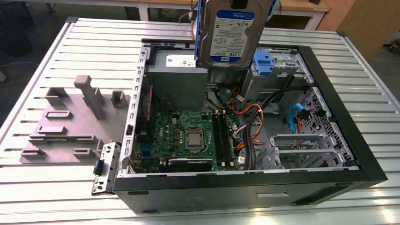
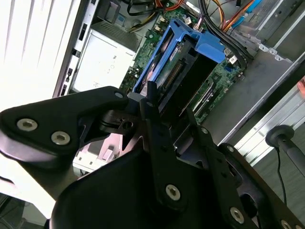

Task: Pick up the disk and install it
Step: 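Pick up the disk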

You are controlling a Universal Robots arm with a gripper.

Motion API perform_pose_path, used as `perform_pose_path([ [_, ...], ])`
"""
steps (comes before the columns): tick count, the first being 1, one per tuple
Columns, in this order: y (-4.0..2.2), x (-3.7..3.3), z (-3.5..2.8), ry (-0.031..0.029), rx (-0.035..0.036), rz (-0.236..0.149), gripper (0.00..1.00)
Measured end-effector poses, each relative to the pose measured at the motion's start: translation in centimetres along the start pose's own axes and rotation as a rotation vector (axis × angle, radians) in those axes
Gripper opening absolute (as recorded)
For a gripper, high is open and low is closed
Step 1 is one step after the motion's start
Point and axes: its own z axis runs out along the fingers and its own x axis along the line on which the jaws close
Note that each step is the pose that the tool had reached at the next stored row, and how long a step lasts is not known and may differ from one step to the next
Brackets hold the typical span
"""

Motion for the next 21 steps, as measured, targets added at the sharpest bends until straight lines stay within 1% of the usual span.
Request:
perform_pose_path([
  [8,0.00,0.03,-0.01,0.0001,-0.0001,0.000,0.35],
  [11,-0.01,0.17,-0.01,0.0001,-0.0001,0.000,0.35],
  [15,-0.02,0.55,-0.02,0.0001,0.0000,0.000,0.35],
  [21,-0.04,1.33,-0.05,0.0001,0.0000,0.000,0.35],
])
